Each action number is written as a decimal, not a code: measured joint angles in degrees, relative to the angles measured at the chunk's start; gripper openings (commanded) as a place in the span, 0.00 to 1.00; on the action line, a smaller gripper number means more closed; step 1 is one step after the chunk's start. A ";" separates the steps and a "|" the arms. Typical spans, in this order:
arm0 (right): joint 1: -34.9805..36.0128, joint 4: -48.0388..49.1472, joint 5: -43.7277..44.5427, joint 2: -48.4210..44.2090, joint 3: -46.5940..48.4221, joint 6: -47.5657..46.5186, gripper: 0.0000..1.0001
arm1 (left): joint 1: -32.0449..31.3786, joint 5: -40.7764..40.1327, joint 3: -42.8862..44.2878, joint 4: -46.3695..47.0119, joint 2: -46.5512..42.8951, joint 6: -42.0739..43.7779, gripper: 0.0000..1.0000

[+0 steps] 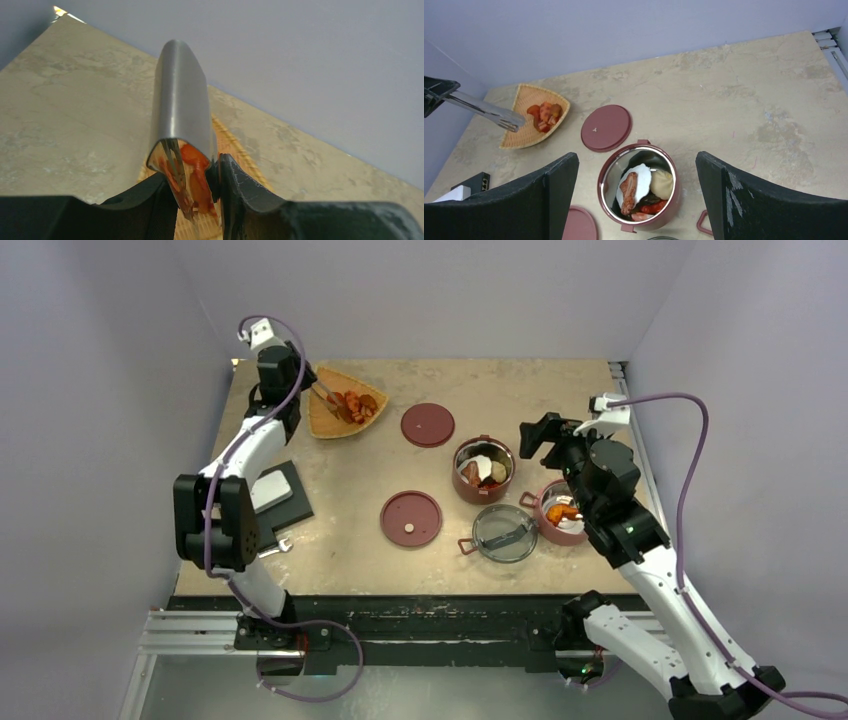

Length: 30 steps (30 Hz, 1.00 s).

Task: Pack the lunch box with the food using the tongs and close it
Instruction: Pick up the fake food from the plate.

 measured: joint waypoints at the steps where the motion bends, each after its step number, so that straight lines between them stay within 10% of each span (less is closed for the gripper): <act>1: 0.00 0.20 0.00 0.20 0.00 -0.02 0.91 | 0.44 -0.17 0.39 0.13 1.01 0.28 0.32; 30: 0.00 2.16 -0.61 4.37 0.02 -1.57 0.91 | 2.40 -1.38 9.01 9.51 14.84 5.25 0.38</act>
